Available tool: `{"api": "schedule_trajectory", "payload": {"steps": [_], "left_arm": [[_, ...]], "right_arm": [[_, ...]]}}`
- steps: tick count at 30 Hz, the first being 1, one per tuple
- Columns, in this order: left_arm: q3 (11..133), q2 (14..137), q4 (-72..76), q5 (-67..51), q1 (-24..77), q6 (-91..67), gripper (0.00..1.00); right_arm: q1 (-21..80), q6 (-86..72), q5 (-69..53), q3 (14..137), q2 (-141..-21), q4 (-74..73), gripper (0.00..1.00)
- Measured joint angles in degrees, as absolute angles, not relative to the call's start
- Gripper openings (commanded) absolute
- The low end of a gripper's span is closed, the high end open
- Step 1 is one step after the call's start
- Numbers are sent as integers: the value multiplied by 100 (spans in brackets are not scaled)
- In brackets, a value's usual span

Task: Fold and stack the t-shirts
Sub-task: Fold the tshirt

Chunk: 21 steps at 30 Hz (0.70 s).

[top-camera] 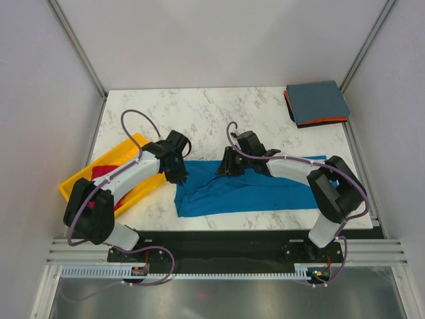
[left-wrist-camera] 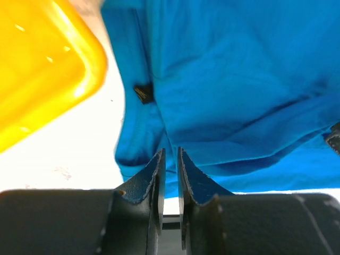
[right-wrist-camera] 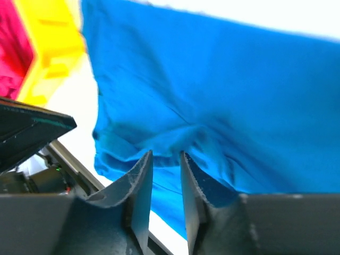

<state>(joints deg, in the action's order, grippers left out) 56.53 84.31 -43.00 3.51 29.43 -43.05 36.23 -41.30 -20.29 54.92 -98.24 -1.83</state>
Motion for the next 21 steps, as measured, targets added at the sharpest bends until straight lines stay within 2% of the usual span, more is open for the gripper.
{"api": "schedule_trajectory", "payload": {"steps": [6, 13, 21], "left_arm": [[5787, 8117, -4488, 541, 2978, -4112, 22], [5380, 7703, -4091, -336, 3142, -3981, 22], [5207, 8337, -3704, -727, 3159, -3944, 25]], "right_arm": [[3623, -4130, -2154, 5902, -10029, -178, 38], [3601, -4064, -2084, 6093, -10112, -532, 39], [3581, -3865, -2016, 6169, -10112, -764, 39]]}}
